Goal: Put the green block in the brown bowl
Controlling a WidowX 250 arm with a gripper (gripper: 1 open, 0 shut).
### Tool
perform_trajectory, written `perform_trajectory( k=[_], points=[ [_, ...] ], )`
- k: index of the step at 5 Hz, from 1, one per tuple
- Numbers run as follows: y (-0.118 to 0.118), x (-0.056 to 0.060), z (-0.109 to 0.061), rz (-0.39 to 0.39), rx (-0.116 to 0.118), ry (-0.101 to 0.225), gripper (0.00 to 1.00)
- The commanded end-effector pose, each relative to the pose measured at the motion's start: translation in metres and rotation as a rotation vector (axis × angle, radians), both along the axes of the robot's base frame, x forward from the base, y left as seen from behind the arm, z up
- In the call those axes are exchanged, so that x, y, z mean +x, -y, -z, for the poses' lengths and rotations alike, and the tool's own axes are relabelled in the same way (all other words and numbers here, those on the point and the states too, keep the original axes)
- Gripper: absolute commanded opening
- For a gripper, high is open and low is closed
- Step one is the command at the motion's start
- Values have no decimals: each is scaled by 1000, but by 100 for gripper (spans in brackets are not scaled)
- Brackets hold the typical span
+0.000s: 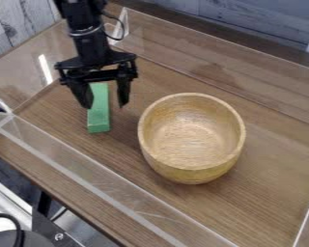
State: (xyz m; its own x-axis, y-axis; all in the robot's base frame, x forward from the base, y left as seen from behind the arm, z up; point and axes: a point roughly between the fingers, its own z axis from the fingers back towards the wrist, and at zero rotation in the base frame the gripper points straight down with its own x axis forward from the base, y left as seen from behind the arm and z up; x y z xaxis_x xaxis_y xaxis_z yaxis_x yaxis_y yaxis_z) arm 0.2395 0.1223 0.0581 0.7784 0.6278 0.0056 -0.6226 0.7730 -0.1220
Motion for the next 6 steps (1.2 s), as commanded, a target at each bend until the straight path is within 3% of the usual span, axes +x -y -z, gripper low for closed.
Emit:
perform_trajectory(
  k=[1, 2, 3, 4, 6],
  points=[
    [-5, 1, 2, 3, 24, 26, 100],
    [-4, -1, 10, 12, 25, 26, 0],
    [2, -3, 4, 33, 2, 17, 0],
    [16, -2, -12, 71, -39, 10, 0],
    [39, 31, -58, 108, -74, -44, 0]
  ],
)
